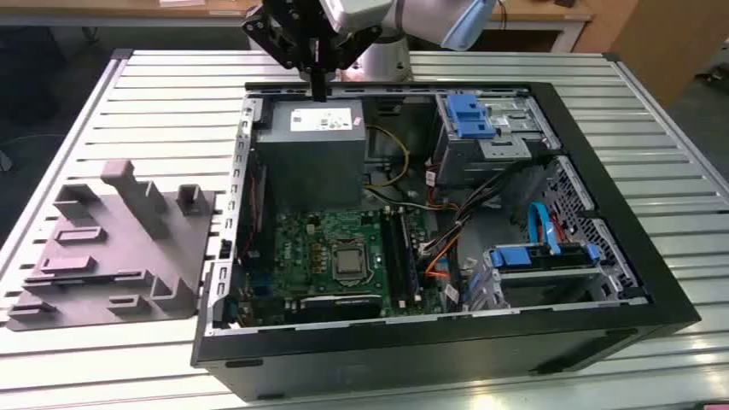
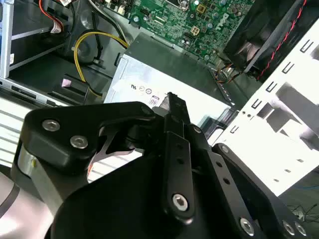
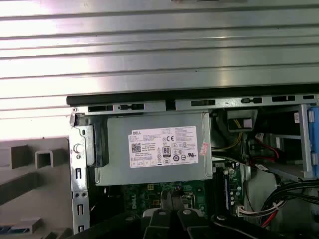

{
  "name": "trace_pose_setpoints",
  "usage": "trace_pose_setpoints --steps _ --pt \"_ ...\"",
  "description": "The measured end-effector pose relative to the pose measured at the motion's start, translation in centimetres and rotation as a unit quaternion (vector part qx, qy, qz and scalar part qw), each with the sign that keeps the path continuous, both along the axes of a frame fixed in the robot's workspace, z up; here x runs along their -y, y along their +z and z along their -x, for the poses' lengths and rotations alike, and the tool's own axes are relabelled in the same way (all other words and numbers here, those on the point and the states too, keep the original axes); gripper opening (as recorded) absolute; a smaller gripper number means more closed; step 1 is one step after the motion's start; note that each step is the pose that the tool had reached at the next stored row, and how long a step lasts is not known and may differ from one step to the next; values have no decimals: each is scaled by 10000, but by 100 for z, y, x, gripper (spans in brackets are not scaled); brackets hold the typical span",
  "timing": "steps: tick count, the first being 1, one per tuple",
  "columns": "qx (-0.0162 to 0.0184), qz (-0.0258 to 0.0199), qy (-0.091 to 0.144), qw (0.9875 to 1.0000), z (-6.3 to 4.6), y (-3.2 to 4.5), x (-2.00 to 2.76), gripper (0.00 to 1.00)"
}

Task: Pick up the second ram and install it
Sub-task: 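Reach for the second ram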

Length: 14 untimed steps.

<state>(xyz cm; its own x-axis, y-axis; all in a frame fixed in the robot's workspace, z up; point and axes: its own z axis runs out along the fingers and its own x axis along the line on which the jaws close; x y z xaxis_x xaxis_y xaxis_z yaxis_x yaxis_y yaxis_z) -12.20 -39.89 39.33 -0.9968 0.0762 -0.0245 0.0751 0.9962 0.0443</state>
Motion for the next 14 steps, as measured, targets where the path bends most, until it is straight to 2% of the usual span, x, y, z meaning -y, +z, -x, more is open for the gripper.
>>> trace_pose_setpoints --steps 14 --pt "0 0 0 10000 9 0 0 10"
